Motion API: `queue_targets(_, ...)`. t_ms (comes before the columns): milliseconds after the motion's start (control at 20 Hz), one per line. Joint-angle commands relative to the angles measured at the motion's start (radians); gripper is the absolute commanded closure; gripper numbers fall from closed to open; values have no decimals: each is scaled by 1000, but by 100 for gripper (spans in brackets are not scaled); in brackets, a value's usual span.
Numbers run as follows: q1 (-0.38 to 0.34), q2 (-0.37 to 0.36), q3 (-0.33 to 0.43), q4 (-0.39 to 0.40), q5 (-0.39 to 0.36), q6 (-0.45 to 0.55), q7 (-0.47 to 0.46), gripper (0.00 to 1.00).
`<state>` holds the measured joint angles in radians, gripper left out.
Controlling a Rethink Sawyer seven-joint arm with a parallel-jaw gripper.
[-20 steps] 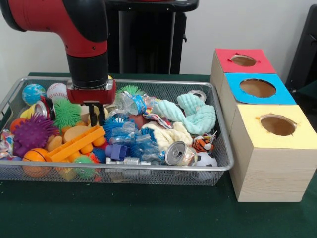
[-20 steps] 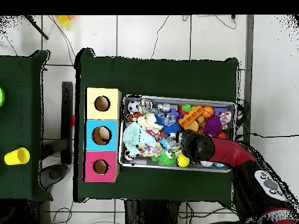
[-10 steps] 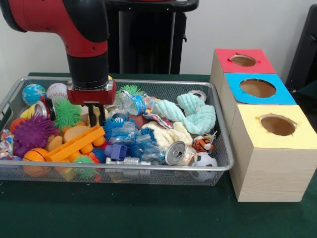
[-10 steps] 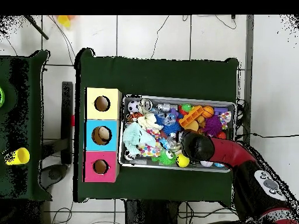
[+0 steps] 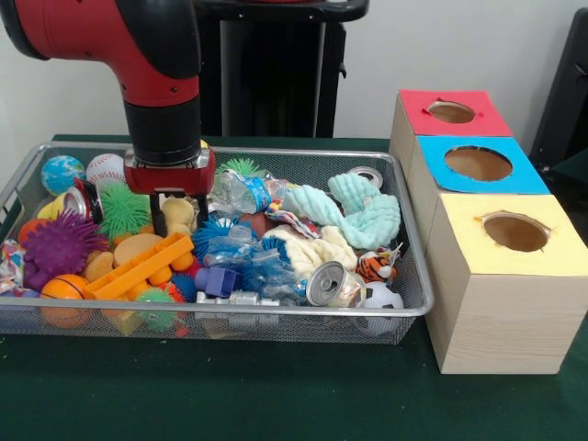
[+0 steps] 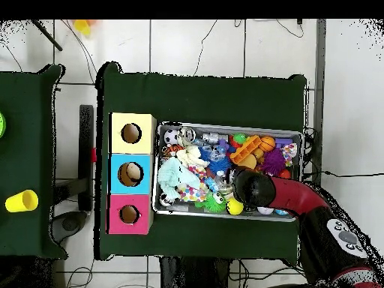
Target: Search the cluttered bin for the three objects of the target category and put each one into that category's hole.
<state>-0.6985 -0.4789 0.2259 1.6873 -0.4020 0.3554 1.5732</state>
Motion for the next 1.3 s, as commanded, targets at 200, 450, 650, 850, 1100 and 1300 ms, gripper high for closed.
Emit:
queue_targets(200,-16,64,61,-22,-70,-18,-21,0)
queue_targets(450,-5,137,17,-60,-113,-24,-36,0)
queue_targets(650,-22,180,25,-77,-135,-39,-50,0)
queue_targets(850,-29,188,38,-87,-138,-21,-64,0)
queue_targets(1100,-38,190,52,-88,-146,-24,-70,100)
queue_targets(1300,-41,190,54,-87,-150,-24,-68,100)
